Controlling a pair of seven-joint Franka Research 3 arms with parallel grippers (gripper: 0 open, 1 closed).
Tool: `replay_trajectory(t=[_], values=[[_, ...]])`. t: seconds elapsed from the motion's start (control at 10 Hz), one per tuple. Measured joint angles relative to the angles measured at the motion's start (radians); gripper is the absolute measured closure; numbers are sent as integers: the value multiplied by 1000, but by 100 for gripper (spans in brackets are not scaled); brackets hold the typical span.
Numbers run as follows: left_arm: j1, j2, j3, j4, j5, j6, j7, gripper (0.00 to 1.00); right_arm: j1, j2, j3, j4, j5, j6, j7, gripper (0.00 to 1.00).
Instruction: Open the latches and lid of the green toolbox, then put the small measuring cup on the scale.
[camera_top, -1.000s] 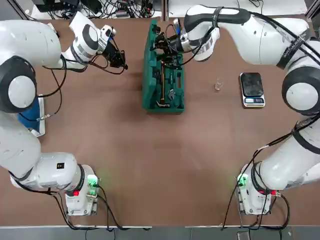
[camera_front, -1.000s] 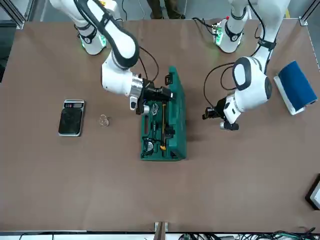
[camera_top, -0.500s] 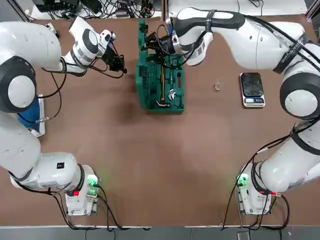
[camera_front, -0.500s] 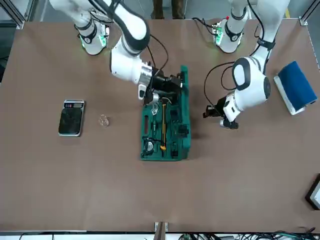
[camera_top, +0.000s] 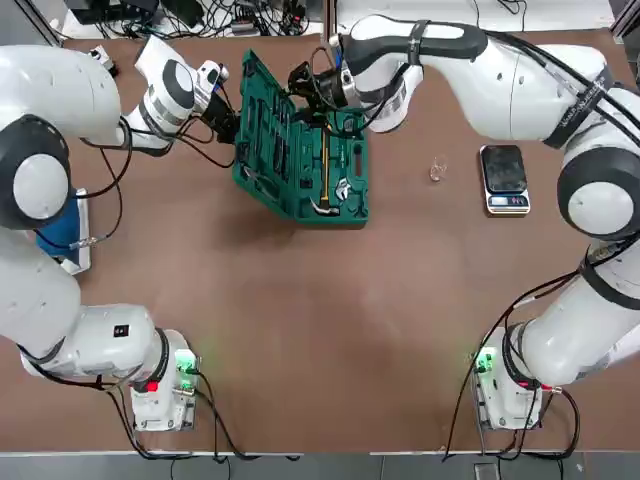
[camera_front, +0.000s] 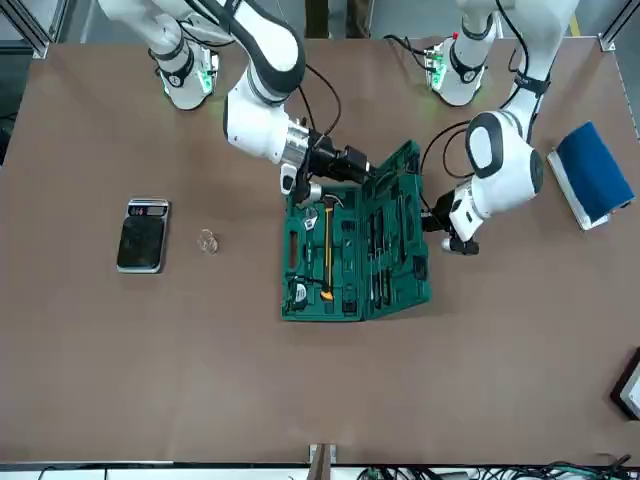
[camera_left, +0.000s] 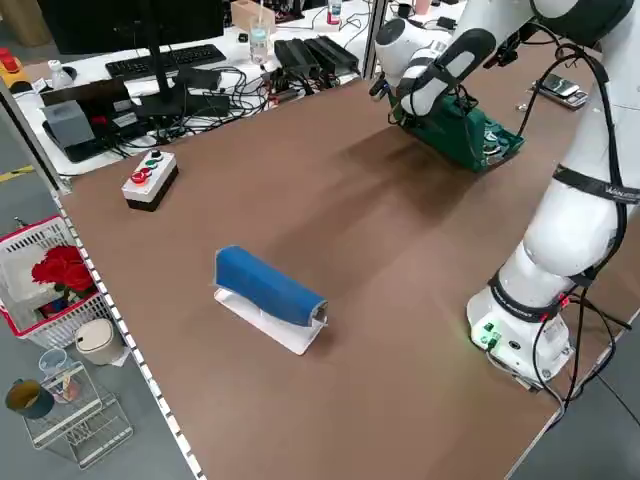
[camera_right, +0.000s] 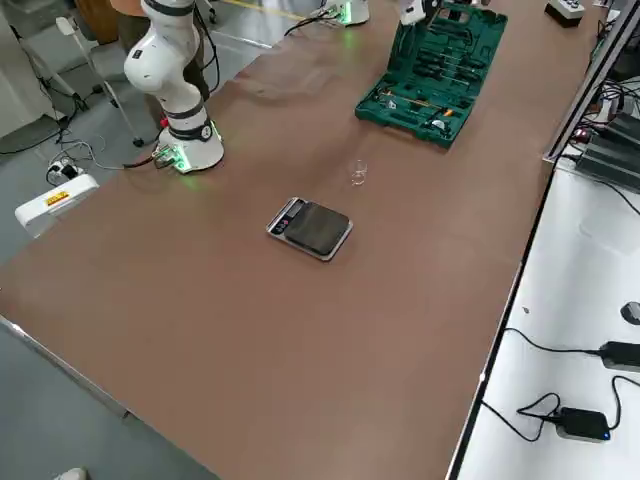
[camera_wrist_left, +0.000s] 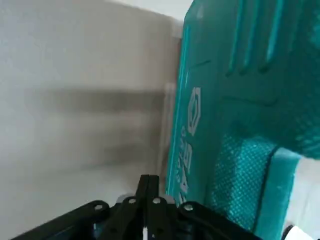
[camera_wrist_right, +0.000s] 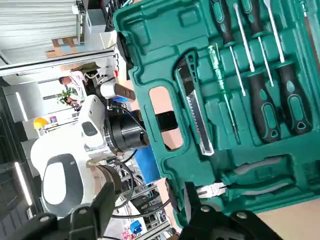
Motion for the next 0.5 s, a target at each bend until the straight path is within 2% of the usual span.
replay_trajectory(t=[0.2,0.3,0.5], values=[[10,-4,1,-2,0,-1,35,99,-6,0,-7,3,-1,1,0,28],[25,-5,1,-5,0,-7,74,99,-15,0,-11,3,-7,-8,0,13],[49,-5,2,-14,0,-22,105,99,-57,0,-17,4,-90,-92,17,2]])
